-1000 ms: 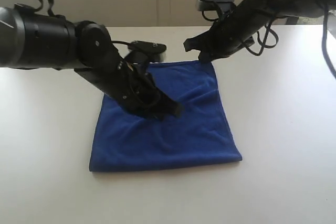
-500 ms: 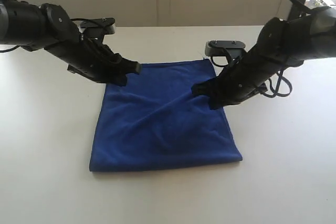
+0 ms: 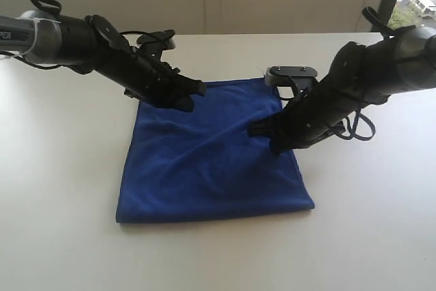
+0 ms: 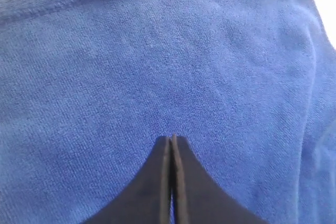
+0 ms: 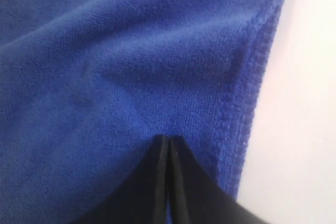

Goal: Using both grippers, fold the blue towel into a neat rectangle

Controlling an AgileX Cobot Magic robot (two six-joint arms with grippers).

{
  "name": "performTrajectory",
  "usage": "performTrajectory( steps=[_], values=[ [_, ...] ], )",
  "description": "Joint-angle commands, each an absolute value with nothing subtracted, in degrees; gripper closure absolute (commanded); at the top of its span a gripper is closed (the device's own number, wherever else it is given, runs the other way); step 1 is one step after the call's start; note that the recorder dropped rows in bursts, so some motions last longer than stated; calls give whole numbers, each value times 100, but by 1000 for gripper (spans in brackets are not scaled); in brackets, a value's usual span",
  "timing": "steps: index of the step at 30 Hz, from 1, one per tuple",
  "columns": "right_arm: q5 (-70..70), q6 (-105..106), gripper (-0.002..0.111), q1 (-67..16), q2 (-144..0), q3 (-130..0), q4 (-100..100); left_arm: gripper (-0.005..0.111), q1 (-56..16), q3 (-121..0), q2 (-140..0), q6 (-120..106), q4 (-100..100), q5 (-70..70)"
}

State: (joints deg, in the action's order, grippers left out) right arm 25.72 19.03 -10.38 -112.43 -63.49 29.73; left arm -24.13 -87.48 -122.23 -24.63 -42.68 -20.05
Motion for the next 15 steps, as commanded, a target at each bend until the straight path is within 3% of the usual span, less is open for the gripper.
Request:
performTrajectory(
  steps=[1,15],
  values=[
    [2529,1879,108,-1041,-11424,-6316,2993,107,-2408,-8823,-12442,-2572,-4430,-1993],
    [2984,1780,108,-1041,-11482,-6316,2959,107,-2144,-8828,-12763,-2540,-4296,-1563]
  ],
)
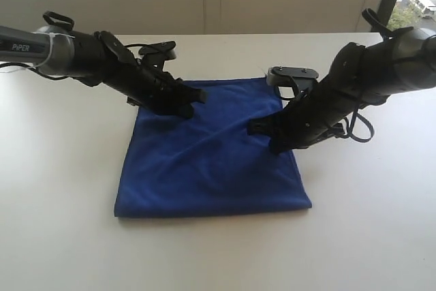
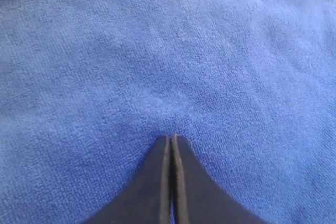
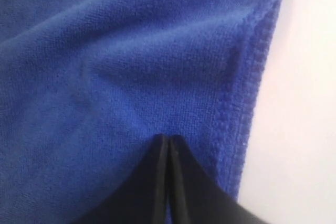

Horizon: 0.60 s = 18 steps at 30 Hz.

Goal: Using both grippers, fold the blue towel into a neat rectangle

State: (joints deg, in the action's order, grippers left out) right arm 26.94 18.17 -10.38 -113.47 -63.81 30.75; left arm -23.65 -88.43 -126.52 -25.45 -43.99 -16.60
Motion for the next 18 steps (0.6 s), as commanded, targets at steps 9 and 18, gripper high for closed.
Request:
performTrajectory(
  steps=[9,18],
  values=[
    [3054,1707,108,-1041,-11482,-6306,2889,107,-1846,-8828,-12763,-2527,-4296,-1630],
    [2730,1662,108,-1041,-11368,-6219,2860,107,-1846,-8868,-12588,-2620,-4407,-1927]
  ],
)
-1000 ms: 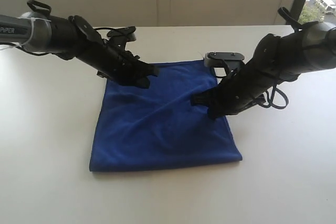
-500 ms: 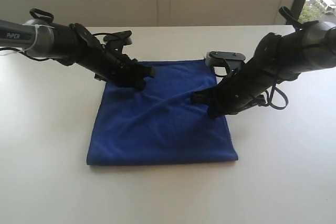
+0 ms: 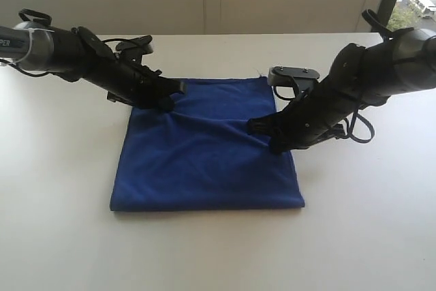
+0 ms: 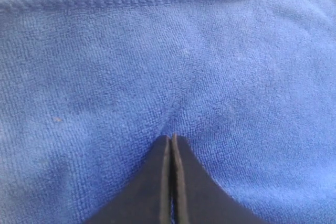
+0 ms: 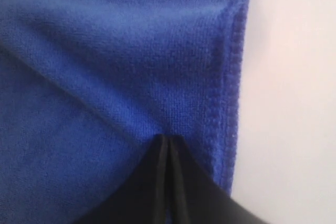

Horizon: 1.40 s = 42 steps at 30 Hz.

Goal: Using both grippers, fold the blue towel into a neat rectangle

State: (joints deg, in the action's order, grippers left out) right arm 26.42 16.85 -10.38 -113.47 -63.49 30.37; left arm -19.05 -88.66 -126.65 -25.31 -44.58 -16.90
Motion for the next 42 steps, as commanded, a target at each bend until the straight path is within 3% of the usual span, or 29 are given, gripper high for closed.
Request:
performTrajectory(
  steps=[1,19,42],
  values=[
    [2718,1662,108,-1041,-11304,-6219,2860,107,-1846,-8872,-12517,-2667,-4407,-1916],
    [3379,1837,108,-1429,-10810,-6193,2886,107,-1846,-8872,-12246,-2720,-3879,-1587],
    [3913,1926,108,-1542,-10872,-5652,2850,107,-1846,-8872,-12892,-2707,-3873,-1027]
  ],
)
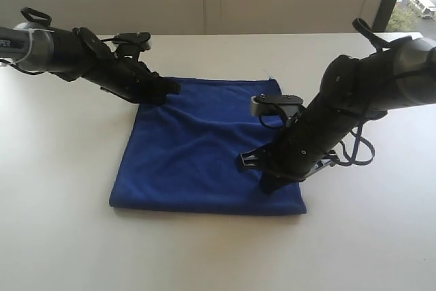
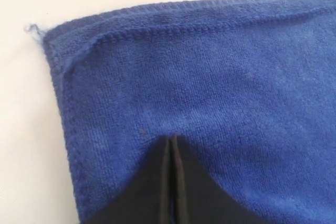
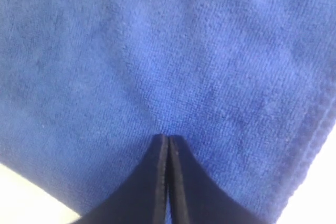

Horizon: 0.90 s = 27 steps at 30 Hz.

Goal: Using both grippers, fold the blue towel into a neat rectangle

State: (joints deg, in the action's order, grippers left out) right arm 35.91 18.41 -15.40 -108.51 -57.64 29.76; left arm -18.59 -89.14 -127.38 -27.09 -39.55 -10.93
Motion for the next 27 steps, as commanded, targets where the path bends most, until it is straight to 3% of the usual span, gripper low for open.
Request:
performTrajectory(
  steps=[1,16,22,27],
  values=[
    [3913,1926,108,-1542,-10872,-5652,2850,107,-1846,-8872,-12902,-2719,-3843,-1039],
    [3073,1995,108,-1430,-10274,-6053,2864,107,-1841,-8872,-11973,-2729,-3811,-2141],
    [3603,1904,108,-763,-10340,-7089,2864,107,-1884,-8828,-11524,-2717,-3781,-3474],
    [4686,2123,108,-691,-10804,-7580,2863,107,-2606,-8300,-11524,-2469,-3570,-3521]
  ],
)
